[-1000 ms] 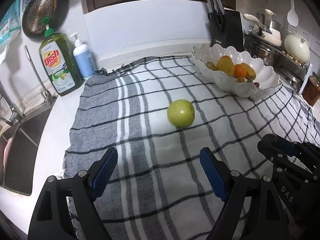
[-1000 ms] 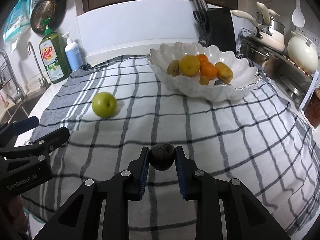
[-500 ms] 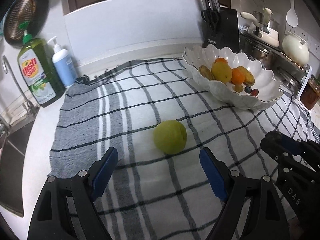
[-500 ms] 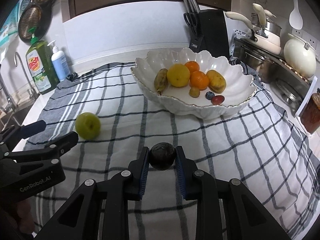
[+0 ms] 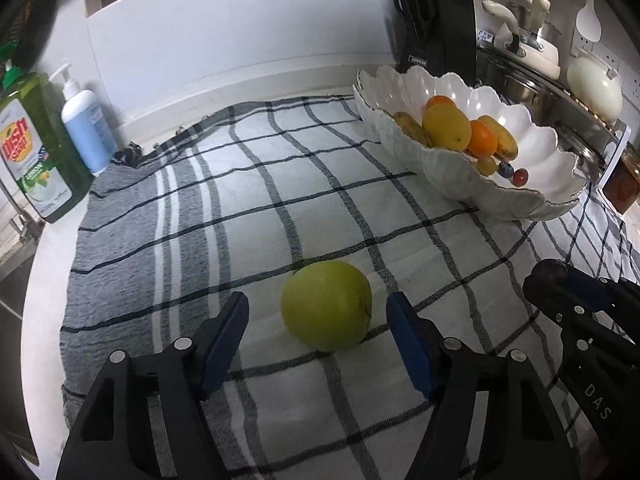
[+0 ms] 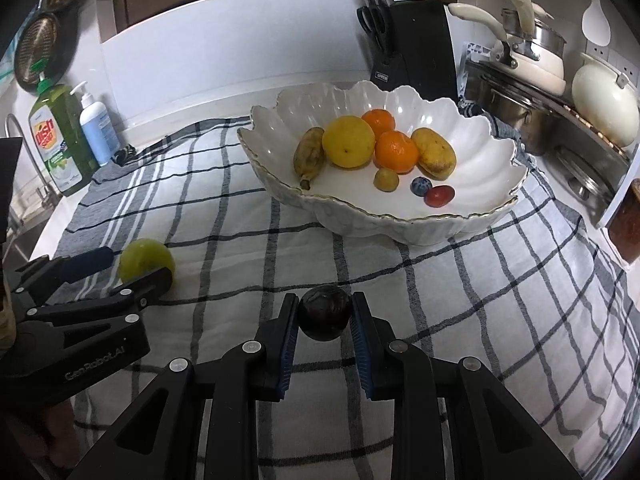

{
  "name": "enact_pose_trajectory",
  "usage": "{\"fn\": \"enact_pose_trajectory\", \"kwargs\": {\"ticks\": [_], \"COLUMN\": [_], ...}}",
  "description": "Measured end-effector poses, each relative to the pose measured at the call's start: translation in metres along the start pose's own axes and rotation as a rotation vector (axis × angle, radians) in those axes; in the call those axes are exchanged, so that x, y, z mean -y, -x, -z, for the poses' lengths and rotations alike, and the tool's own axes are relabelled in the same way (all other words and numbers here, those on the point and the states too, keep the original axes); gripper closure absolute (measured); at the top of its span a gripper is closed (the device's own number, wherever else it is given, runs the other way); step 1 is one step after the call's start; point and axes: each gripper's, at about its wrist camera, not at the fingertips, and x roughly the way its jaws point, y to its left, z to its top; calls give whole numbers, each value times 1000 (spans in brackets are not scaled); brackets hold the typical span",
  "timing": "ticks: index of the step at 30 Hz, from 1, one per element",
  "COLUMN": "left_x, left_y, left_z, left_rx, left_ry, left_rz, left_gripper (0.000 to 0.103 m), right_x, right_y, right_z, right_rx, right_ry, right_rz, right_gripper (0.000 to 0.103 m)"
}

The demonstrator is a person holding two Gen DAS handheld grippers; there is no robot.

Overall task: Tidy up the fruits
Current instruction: 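Grasp the green apple with the left tool while the right tool holds the dark fruit, then carry the green apple and dark fruit into the bowl and open both tools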

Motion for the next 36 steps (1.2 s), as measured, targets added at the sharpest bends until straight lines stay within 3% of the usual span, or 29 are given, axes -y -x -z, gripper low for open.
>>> {"fn": "enact_pose_trajectory", "kwargs": {"ticks": [5, 11, 22, 36], "left_x": [1, 2, 2, 17], "left_y": [-12, -23, -15, 26], "left_z": [-1, 0, -2, -21], "left_rx": [-19, -55, -42, 24], "left_ry": [-8, -8, -7, -29], "left_rz": [14, 37, 30, 36], "left_gripper": [36, 54, 55, 55], "right_x": [2, 4, 6, 15], "right_y": [-7, -13, -9, 32], "right_z": [-2, -2, -3, -21], "right_rx": [-11, -19, -10, 65], "right_ry": [-11, -20, -15, -19], "right_rz": [3, 6, 7, 21], "right_gripper": [76, 76, 76, 76]}}
